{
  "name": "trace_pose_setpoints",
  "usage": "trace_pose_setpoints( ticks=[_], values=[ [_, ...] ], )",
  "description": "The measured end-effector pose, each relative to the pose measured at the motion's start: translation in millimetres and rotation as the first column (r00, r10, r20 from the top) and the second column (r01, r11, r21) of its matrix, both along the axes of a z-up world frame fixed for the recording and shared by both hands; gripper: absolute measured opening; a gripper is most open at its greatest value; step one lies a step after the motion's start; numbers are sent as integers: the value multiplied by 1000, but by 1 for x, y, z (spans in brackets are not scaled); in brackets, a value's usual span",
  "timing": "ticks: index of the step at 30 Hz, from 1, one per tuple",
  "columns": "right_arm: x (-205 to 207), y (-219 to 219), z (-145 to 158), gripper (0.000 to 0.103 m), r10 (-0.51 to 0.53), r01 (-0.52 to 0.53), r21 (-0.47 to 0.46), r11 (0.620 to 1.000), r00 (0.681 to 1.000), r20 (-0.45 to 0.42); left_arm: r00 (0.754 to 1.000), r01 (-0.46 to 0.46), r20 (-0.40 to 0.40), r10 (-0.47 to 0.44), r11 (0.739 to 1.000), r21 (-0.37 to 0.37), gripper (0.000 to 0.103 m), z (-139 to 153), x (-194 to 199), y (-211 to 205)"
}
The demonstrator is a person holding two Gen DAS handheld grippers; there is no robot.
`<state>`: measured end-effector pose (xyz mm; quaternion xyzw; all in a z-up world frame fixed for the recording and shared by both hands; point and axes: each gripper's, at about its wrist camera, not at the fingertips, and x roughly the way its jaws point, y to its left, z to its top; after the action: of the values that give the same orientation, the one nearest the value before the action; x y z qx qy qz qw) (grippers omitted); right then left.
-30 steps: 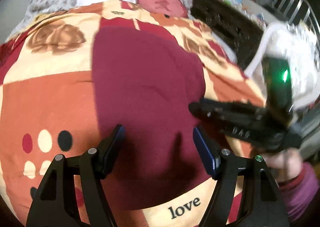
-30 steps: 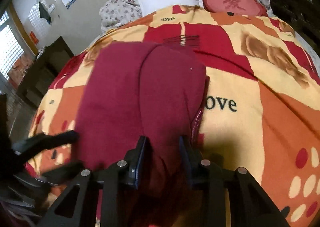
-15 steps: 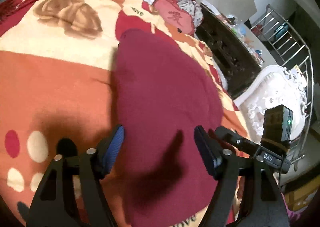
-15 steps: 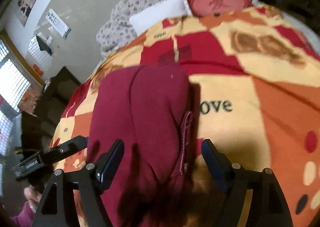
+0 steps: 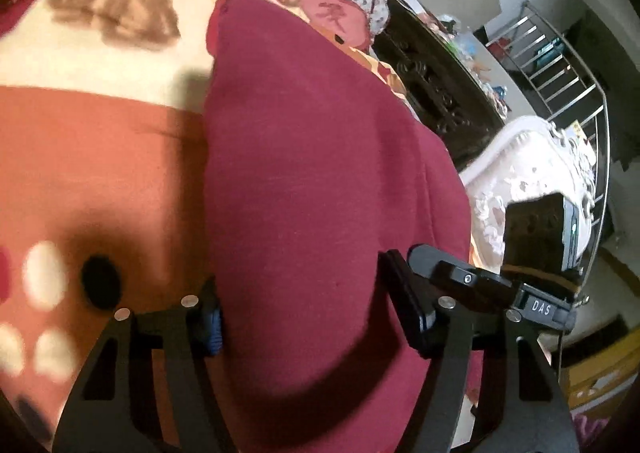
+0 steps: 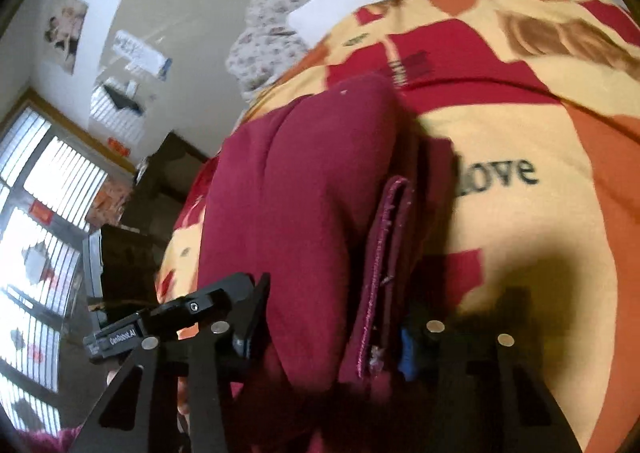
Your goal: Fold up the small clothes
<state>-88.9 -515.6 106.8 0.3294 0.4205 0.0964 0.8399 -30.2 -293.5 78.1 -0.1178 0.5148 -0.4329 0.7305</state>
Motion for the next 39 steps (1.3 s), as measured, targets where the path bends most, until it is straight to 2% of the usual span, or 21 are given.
trace_pose_setpoints(
  ticks=[3,5,7,10,13,15,17,18,20,22,24,27,31,34,39],
  values=[
    [-4,38,11,49,80,-80,-4,997,997,-5,999,-12,41,9,998,61,67,15,-21,30],
    [-4,60,5,50,119,-118,30,993,992,-34,998,-40,43,36,994,105,67,15,-34,55],
    [1,80,-14,54,142,-138,49,989,986,-83,998,-63,27,60,986,154,67,1,-41,77],
    [5,95,-37,55,157,-164,-15,986,965,-209,992,-115,-20,125,960,255,67,-27,-41,96],
    [-11,88,-16,55,130,-135,-19,991,978,-164,988,-153,2,156,963,222,67,-16,-46,108],
    [-23,87,9,55,118,-126,-80,989,988,-105,985,-172,67,160,955,241,68,-2,-49,108],
    [-30,99,30,54,154,-163,-159,974,986,-63,976,-201,130,172,944,260,68,8,-51,105],
    [-33,110,40,52,175,-180,-204,962,984,-43,973,-213,149,178,941,263,68,12,-52,102],
    [-35,124,48,48,203,-199,-236,951,979,-8,970,-222,162,184,938,265,68,12,-53,103],
    [-32,145,44,44,262,-257,-252,933,965,-15,958,-255,206,199,920,298,68,10,-49,96],
    [-32,163,30,41,298,-301,-322,898,953,-58,948,-275,251,198,905,324,68,7,-53,91],
    [-34,169,4,39,285,-316,-421,850,949,-135,938,-289,291,191,892,348,68,4,-49,78],
    [-39,157,-17,34,263,-304,-438,846,953,-152,937,-296,291,194,883,365,68,-3,-48,73],
    [-45,156,-11,34,265,-301,-439,847,954,-144,930,-309,313,193,872,380,68,-3,-50,72],
    [-52,154,15,35,221,-239,-416,877,971,-93,919,-338,333,212,858,387,68,3,-58,77]
  ],
)
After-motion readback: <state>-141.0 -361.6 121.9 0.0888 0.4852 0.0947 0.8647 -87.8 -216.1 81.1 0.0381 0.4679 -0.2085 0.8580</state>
